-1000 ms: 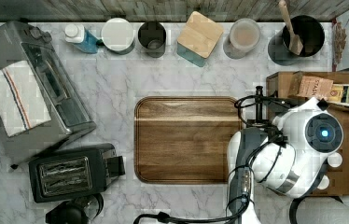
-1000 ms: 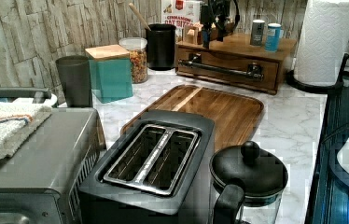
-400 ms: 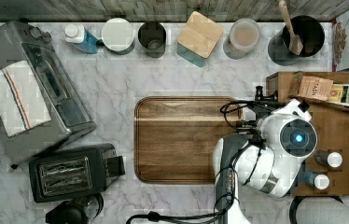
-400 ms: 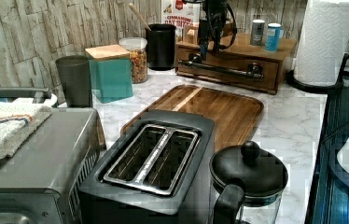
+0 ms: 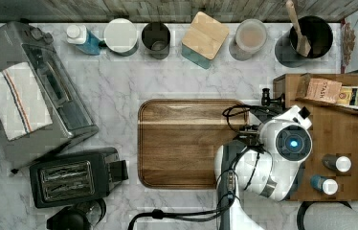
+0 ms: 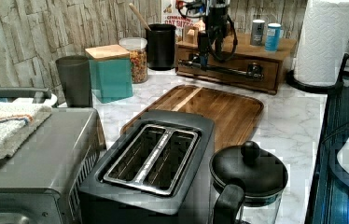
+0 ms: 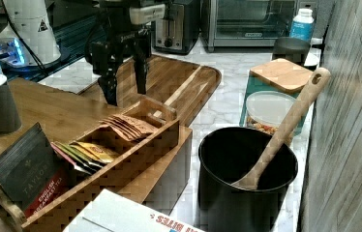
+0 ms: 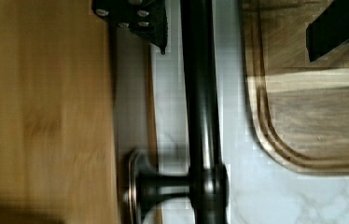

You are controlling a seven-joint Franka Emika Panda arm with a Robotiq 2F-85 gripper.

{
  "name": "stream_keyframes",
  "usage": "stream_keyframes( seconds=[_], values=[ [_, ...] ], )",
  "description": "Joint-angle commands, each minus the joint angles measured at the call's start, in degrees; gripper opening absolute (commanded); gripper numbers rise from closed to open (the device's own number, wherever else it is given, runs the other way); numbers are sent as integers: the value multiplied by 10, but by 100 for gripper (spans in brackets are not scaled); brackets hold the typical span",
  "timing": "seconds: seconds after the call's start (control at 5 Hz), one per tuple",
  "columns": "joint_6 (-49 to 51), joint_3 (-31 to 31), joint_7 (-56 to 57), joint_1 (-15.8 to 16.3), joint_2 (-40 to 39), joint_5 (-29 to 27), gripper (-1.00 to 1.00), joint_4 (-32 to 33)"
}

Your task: Open the drawer.

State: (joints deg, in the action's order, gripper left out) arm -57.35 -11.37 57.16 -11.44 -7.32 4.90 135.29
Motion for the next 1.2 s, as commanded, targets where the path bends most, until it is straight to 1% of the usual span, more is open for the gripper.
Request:
stream_keyframes(
  seconds=[0.2, 0.4, 0.6, 0.8, 1.0, 1.2],
  values=[
    [-66, -24, -45, 5, -46, 55, 100, 22],
    [-79, -14, -16, 0, -44, 19, 100, 28],
    [-51, -10, -25, 12, -27, 23, 100, 23],
    [-75, 13, 19, -1, -51, -22, 100, 19],
    [-122, 36, 72, -11, -63, -68, 100, 31],
    [-94, 54, 88, -8, -56, -101, 100, 30]
  ],
)
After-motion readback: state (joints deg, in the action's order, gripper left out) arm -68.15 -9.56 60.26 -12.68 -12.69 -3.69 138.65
